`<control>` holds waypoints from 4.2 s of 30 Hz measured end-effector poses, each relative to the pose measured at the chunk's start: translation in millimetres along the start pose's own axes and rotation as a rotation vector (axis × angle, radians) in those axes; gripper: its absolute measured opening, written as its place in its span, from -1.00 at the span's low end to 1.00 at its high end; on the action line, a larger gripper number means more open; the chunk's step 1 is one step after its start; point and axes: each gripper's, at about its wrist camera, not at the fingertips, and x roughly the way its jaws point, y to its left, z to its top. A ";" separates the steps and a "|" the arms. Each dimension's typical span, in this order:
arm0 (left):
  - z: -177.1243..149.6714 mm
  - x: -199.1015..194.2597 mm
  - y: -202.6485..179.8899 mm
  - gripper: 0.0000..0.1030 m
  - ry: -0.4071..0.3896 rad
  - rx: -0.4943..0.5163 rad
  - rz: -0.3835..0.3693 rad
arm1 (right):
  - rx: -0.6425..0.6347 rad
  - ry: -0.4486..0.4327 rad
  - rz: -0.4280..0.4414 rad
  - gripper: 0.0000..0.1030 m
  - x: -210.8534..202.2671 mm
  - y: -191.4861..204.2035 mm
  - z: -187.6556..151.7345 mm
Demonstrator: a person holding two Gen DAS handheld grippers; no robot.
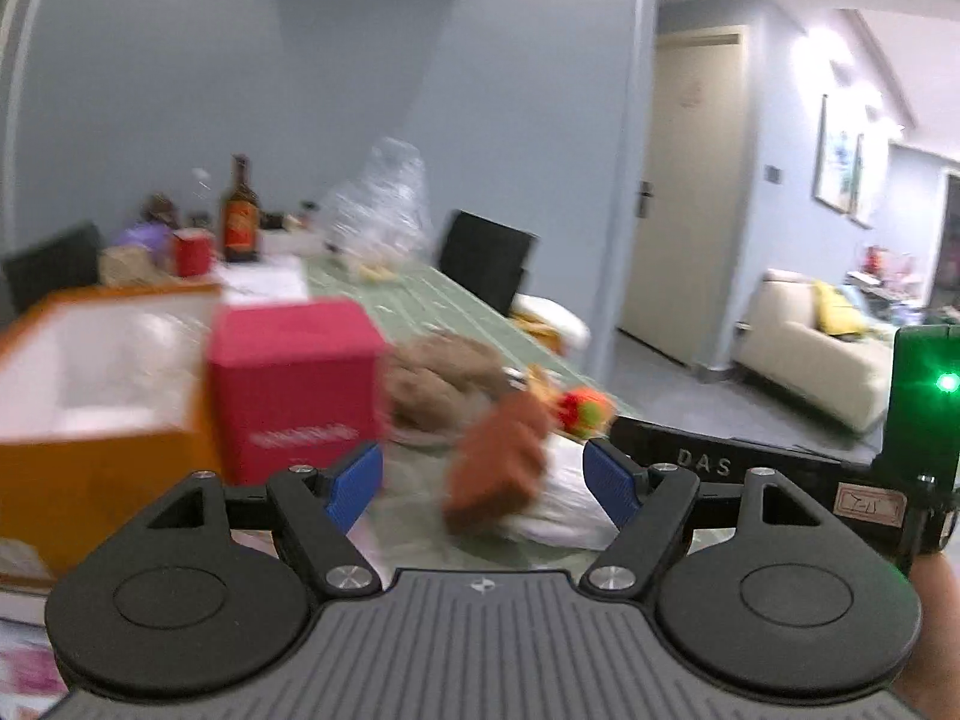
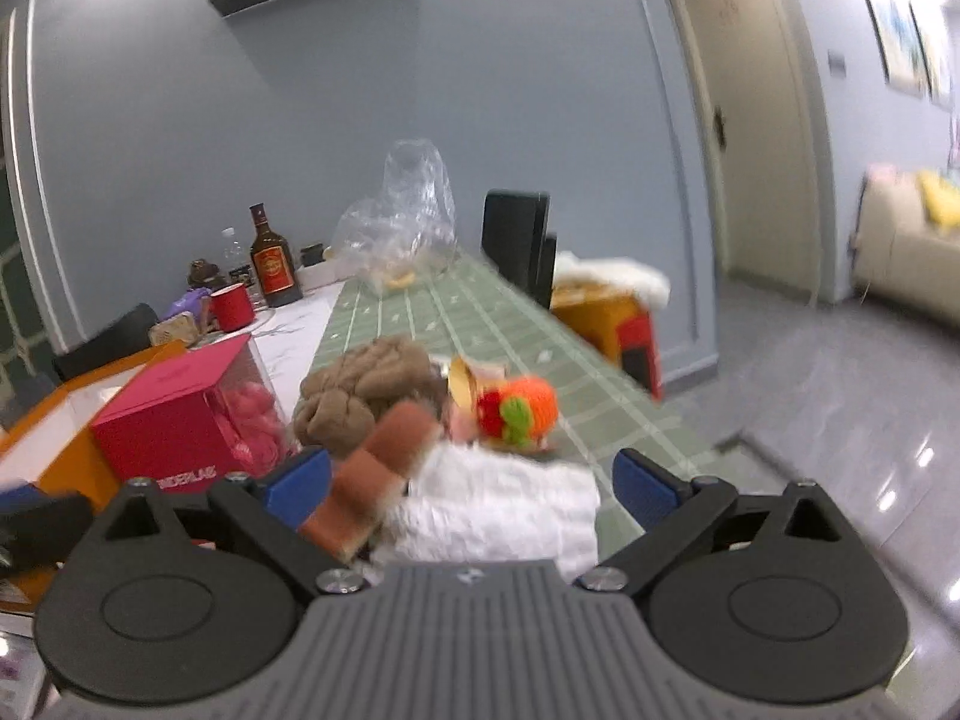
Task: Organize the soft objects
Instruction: 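Swing the left gripper back toward the brown sponge on the table, then grasp the white plastic bag with the right gripper while the left approaches the brown sponge, then close the left gripper on the brown sponge and lift it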
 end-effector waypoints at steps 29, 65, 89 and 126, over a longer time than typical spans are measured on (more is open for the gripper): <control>-49.1 63.9 24.7 0.72 0.106 -0.150 0.014 | 0.050 0.064 0.020 0.94 61.3 -3.4 -23.7; -56.0 66.8 37.1 0.72 0.159 -0.241 -0.016 | -0.680 0.322 0.367 0.10 101.7 13.5 -8.4; -54.5 59.2 39.9 0.72 0.112 -0.259 0.008 | -0.746 0.332 0.325 0.10 6.2 22.1 -32.9; -53.9 62.2 29.0 0.72 0.127 -0.185 -0.075 | -0.639 0.349 0.456 0.37 46.4 5.6 -33.7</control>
